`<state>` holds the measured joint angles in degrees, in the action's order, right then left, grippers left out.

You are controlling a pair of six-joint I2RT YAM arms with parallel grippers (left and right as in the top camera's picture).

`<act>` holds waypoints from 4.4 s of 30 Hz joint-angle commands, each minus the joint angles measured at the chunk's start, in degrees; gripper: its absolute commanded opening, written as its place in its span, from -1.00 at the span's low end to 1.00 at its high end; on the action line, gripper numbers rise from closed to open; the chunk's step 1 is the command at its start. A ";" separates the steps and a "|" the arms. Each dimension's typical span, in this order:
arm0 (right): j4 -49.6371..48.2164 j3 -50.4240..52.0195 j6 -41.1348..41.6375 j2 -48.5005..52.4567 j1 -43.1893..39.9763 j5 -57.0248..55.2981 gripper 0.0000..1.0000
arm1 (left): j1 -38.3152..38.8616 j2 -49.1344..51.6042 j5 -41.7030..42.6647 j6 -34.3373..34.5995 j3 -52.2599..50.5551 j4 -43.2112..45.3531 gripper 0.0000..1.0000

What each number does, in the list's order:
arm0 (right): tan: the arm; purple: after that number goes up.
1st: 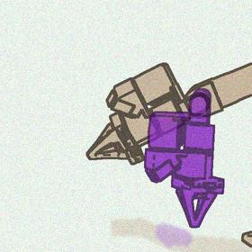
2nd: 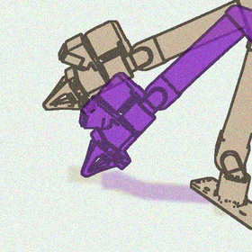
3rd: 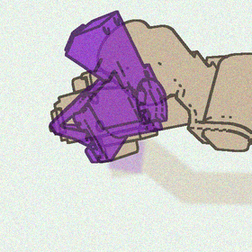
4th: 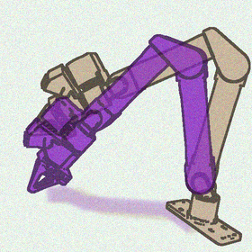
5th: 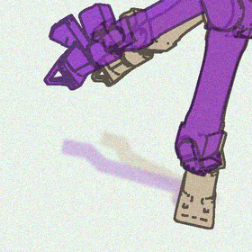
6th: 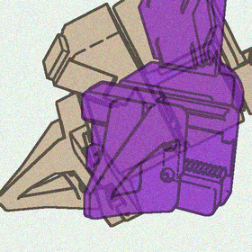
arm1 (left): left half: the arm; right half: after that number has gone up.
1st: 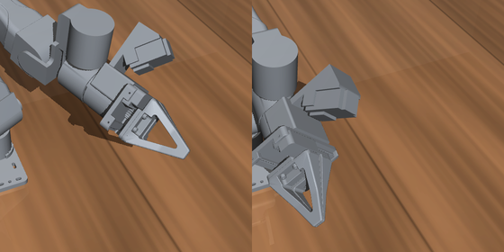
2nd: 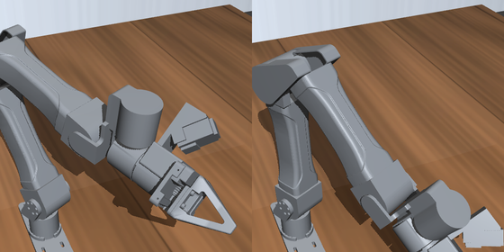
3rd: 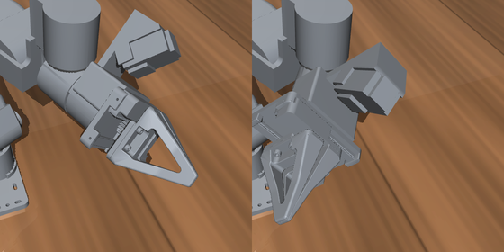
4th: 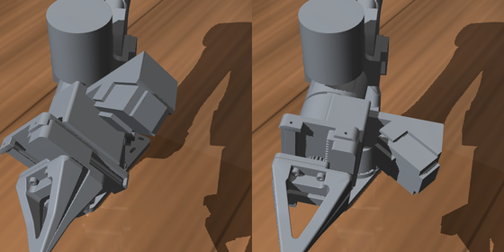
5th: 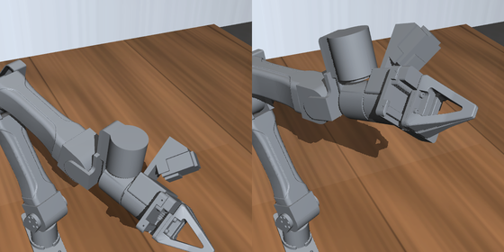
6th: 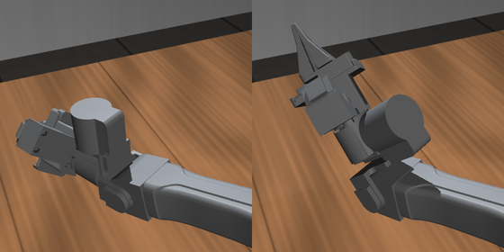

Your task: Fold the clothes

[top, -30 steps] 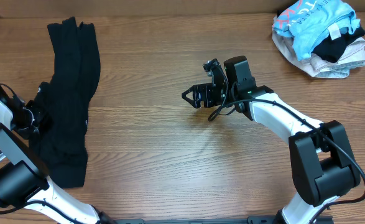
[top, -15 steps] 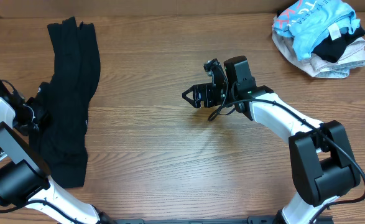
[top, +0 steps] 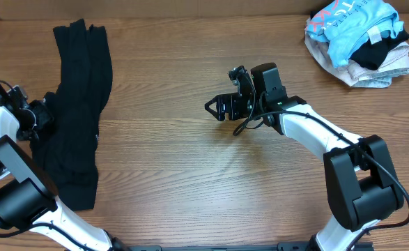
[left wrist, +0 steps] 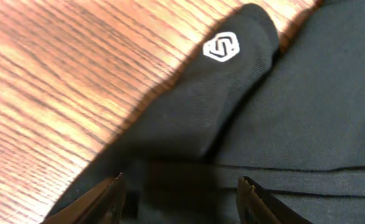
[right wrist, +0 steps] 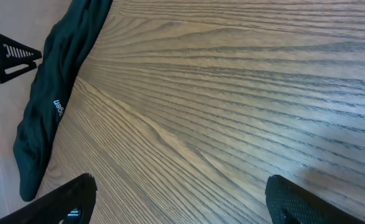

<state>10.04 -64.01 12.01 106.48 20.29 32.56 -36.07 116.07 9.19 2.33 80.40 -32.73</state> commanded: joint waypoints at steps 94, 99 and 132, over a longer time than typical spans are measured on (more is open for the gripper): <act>30.45 -1.38 0.37 -41.40 -0.15 -11.93 0.53 | 51.71 -8.11 6.95 9.49 65.79 -18.95 -0.92; 31.04 -1.25 0.48 -41.18 -0.15 -11.98 0.55 | 51.87 -8.22 6.95 11.96 74.29 -15.50 -0.92; 20.28 -1.20 0.76 -25.97 7.02 -5.46 0.63 | 51.84 -8.28 6.95 13.35 88.48 -16.72 -0.92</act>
<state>31.92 -64.49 12.40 80.55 25.78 26.48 15.40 109.89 15.88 14.94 167.30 -50.19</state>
